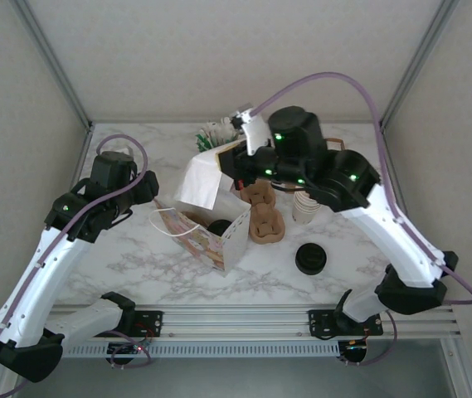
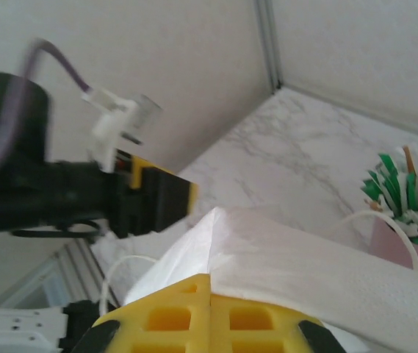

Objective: Pack the takeout coffee

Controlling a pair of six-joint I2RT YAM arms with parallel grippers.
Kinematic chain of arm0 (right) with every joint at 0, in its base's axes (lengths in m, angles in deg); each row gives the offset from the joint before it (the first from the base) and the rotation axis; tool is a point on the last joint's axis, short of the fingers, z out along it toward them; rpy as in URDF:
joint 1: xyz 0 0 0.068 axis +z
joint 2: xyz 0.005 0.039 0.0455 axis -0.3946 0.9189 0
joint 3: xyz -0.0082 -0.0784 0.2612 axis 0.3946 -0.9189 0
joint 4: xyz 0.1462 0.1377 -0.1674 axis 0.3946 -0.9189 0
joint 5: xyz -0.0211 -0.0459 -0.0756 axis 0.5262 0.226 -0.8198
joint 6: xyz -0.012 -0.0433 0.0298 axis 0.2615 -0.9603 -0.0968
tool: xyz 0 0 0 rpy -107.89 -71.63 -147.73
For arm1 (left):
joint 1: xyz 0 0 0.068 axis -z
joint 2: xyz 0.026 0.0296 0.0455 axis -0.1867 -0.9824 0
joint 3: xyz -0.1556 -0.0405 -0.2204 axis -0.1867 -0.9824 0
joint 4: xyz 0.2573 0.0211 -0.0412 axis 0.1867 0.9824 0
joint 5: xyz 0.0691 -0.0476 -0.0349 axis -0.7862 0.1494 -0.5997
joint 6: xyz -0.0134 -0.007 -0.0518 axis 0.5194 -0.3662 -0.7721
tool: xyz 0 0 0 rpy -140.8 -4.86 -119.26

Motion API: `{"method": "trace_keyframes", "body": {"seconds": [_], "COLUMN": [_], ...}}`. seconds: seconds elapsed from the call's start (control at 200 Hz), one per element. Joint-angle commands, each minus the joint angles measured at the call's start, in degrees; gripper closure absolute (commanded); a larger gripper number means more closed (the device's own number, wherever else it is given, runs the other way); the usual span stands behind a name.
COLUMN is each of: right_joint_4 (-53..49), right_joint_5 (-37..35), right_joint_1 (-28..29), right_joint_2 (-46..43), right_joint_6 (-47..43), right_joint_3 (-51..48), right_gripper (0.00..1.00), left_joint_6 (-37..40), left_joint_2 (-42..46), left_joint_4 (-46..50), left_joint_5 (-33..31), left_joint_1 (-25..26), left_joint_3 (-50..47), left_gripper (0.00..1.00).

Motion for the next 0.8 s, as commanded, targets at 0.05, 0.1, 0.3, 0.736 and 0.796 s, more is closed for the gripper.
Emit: {"method": "trace_keyframes", "body": {"seconds": [0.05, 0.1, 0.3, 0.736, 0.796], "right_joint_4": [-1.17, -1.29, -3.94, -20.85, -22.67], "right_joint_5": [-4.26, -5.37, -5.69, -13.27, -12.39], "right_joint_1": [0.66, 0.59, 1.22, 8.66, 8.83], "right_joint_2": [3.13, 4.0, 8.15, 18.98, 20.24], "right_joint_6": [-1.37, -2.05, -4.36, -14.94, -14.83], "right_joint_3": [-1.14, -1.39, -0.71, 3.53, 3.94], "right_gripper": [1.0, 1.0, 1.0, 1.0, 1.0], "left_joint_6": [-0.51, -0.43, -0.25, -0.1, -0.12], "left_joint_2": [1.13, 1.15, 1.21, 0.85, 0.89], "left_joint_4": [0.4, 0.49, 0.58, 0.31, 0.35], "left_joint_5": [0.86, 0.84, 0.5, 0.49, 0.41], "left_joint_1": [-0.56, -0.49, -0.52, -0.5, -0.54], "left_joint_3": [0.26, 0.26, 0.27, 0.07, -0.03], "left_gripper": [0.41, 0.41, 0.41, 0.41, 0.42]}}
